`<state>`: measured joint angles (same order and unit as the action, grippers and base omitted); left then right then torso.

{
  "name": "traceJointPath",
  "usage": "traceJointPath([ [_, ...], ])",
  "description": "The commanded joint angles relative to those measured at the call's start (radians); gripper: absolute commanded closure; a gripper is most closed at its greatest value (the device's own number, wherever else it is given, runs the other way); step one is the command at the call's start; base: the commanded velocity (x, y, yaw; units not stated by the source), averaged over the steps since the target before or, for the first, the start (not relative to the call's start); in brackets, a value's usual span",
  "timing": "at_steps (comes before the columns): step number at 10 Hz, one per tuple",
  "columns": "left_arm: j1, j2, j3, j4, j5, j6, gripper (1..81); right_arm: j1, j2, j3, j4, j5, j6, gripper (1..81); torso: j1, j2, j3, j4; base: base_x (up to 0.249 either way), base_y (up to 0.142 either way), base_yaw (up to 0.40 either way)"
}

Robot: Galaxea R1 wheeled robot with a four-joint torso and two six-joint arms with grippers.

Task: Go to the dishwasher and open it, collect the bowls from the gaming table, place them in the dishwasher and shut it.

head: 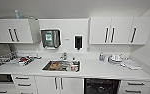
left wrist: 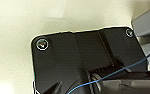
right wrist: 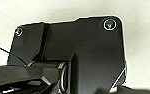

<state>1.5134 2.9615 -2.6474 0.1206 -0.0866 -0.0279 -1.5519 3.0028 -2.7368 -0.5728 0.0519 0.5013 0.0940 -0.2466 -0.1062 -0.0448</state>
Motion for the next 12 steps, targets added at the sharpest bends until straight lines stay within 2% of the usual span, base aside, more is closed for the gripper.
traceJointPath([
  [1,-0.058,-0.007,0.000,0.008,0.042,0.003,1.0,0.051,-0.003,-0.003,-0.007,-0.043,0.000,1.0,0.000,0.000,0.000,0.000,0.000,0.000,0.000],
  [5,-0.058,-0.011,0.000,-0.001,0.042,-0.004,1.0,0.049,-0.003,-0.003,-0.007,-0.043,0.000,1.0,0.000,0.000,0.000,0.000,0.000,0.000,0.000],
  [6,-0.060,-0.010,0.000,0.010,0.044,-0.004,1.0,0.049,-0.002,-0.003,-0.007,-0.043,-0.001,1.0,0.000,0.000,0.000,0.000,0.000,0.000,0.000],
  [12,-0.060,-0.007,-0.002,0.007,0.042,0.002,1.0,0.051,0.001,0.002,-0.009,-0.043,-0.003,1.0,0.000,0.000,0.000,0.000,0.000,0.000,0.312],
])
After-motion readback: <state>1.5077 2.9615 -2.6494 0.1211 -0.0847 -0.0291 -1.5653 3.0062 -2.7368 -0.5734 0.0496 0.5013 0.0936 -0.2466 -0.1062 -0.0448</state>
